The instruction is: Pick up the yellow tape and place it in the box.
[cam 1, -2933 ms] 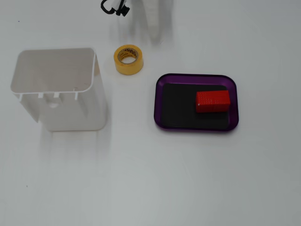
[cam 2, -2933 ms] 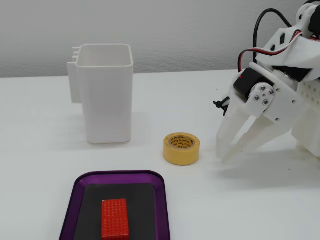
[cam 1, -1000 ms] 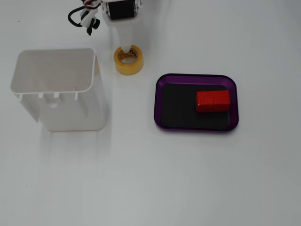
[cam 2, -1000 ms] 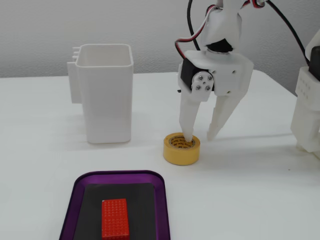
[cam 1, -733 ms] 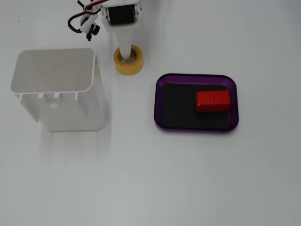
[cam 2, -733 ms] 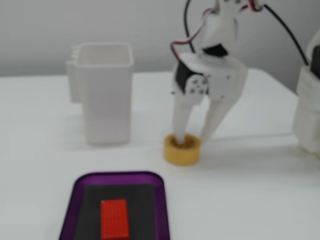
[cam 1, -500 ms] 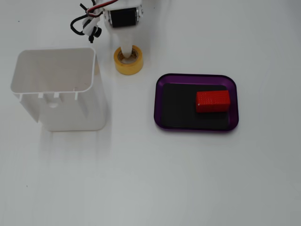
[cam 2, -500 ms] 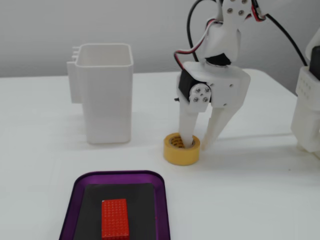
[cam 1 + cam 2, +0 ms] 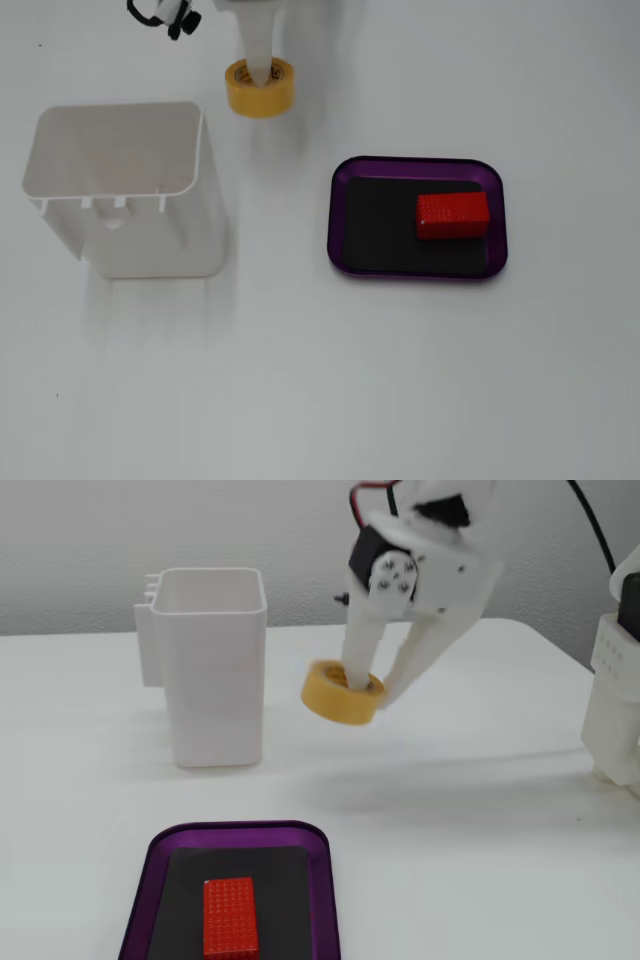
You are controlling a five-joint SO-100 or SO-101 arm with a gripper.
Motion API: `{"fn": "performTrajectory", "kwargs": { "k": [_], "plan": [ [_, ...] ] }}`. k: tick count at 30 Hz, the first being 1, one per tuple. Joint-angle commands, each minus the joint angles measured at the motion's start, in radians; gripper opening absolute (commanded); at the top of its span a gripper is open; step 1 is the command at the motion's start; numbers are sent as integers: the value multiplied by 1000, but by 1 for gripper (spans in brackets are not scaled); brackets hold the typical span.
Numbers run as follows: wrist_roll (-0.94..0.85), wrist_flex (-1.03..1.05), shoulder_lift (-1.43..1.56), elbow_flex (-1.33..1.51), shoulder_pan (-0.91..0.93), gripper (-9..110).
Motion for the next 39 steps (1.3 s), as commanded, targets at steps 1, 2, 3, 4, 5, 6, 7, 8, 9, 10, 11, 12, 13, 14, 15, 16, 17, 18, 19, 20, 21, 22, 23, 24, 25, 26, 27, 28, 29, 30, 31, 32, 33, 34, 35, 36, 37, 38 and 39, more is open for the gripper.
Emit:
{"fn": "performTrajectory", "kwargs": {
  "k": [1, 2, 3, 4, 5, 6, 7, 8, 9, 10, 11, 12, 13, 14, 15, 16, 17, 18, 19, 20, 21, 22, 23, 24, 25, 26, 27, 28, 29, 30, 31, 32, 33, 34, 35, 36, 37, 38, 39],
  "plan": [
    [48, 38, 109, -129, -115, -1],
    [64, 38, 109, -143, -158, -1],
    [75, 38, 100, -153, -192, -1],
    [81, 32, 84, -156, -229, -1],
    [91, 8, 60, -155, -256, -1],
    [104, -23, 29, -155, -279, -1],
    [120, -49, -6, -160, -295, -1],
    [130, -74, -49, -166, -308, -1],
    [138, -98, -98, -169, -318, -1],
    [140, -115, -149, -170, -324, -1],
    [140, -132, -201, -176, -327, -1],
    [140, -152, -253, -193, -327, -1],
    [140, -156, -302, -219, -327, -1],
    [140, -163, -348, -244, -324, -1],
    [140, -166, -393, -265, -319, -1],
    [140, -172, -426, -285, -318, -1],
    [140, -175, -462, -302, -318, -1],
    [140, -176, -494, -321, -316, -1],
    [140, -176, -520, -337, -318, -1],
    [140, -176, -543, -354, -318, -1],
    [140, -176, -565, -368, -318, -1],
    [140, -176, -583, -377, -316, -1],
    [140, -176, -600, -385, -314, -1],
    [140, -176, -614, -387, -314, -1],
    [140, -178, -623, -388, -314, -1],
    [138, -178, -632, -388, -314, -1],
    [138, -186, -640, -388, -314, -1],
    [138, -202, -646, -388, -314, -1],
    [138, -219, -650, -385, -314, -1],
    [133, -230, -653, -379, -314, 0],
    [133, -236, -653, -376, -314, 0],
    [133, -236, -653, -376, -314, 0],
    [133, -236, -653, -376, -314, 0],
    [138, -230, -653, -376, -314, 0],
    [138, -227, -652, -376, -314, 0],
    [138, -227, -646, -376, -314, 1],
    [138, -227, -643, -380, -314, 2],
    [140, -225, -641, -387, -314, 4],
    [140, -222, -641, -387, -316, 6]
  ]
}}
